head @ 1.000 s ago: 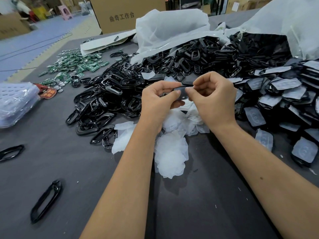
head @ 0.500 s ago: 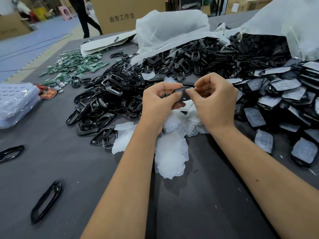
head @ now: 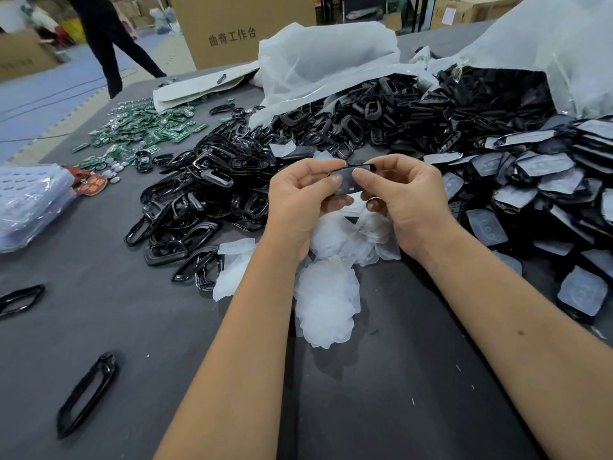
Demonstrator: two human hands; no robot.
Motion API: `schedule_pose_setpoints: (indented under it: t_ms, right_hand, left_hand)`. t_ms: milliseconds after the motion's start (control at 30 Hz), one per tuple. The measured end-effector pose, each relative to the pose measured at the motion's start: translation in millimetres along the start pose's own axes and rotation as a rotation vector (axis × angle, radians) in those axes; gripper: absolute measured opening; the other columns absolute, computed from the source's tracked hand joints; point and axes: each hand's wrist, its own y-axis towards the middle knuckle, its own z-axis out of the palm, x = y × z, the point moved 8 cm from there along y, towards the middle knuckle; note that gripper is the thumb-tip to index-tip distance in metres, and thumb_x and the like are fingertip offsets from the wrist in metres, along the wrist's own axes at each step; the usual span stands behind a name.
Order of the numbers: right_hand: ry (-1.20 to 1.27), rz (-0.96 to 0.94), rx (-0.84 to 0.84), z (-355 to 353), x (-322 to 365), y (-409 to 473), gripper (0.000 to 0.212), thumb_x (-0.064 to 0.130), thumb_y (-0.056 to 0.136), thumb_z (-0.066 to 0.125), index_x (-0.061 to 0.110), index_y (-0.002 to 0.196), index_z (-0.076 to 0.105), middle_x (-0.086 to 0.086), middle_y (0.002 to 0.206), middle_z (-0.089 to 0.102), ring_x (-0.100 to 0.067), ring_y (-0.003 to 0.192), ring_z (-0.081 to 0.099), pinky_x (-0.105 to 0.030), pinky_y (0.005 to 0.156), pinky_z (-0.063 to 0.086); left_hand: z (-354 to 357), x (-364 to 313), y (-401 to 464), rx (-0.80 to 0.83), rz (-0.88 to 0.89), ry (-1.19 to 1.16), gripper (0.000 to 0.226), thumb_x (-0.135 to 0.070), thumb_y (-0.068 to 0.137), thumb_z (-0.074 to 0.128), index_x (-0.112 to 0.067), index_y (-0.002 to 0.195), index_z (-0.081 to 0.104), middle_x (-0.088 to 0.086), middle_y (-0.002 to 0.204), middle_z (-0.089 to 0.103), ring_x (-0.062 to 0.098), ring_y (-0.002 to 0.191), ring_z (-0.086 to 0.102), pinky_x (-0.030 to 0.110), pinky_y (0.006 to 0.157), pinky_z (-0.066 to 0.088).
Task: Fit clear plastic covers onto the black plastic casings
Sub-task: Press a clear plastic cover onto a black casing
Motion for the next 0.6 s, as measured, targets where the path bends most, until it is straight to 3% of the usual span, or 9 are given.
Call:
schedule_pose_setpoints:
  t_ms: [233,500,600]
  right_hand:
    - [0.089,0.072,0.055,4.3,-1.4,-0.9,0.014,-0.003,0.086,0.078,0.009,0.089,0.071,-0.002,0.074,0.070,-0.013,0.058,0.060,-0.021,0.052,0.048]
    - [-0.061,0.010,0.081,9.2,4.2,-4.6,0.015,0.003,0.087,0.079,0.015,0.085,0.071,0.003,0.071,0.072,-0.010,0.061,0.064,-0.022,0.052,0.049]
    - [-0.055,0.014,0.059,8.7,4.5,-5.3,0.016,0.001,0.087,0.079,0.016,0.083,0.072,0.003,0.071,0.071,-0.009,0.060,0.063,-0.021,0.050,0.047]
  left_hand:
    - [0.1,-1.6,-0.7,-0.010,0.033,0.035,0.019,0.009,0.090,0.069,-0.009,0.092,0.074,0.015,0.084,0.075,0.022,0.064,0.072,0.020,0.057,0.055]
    - [2.2,-3.2,-2.3,0.013,0.050,0.062,0.021,0.008,0.090,0.071,-0.013,0.089,0.074,0.016,0.091,0.076,0.024,0.072,0.074,0.021,0.061,0.056]
    - [3.2,-3.3,-2.7,0.015,0.049,0.053,0.023,0.008,0.089,0.071,-0.014,0.086,0.075,0.026,0.098,0.074,0.029,0.076,0.074,0.022,0.061,0.056]
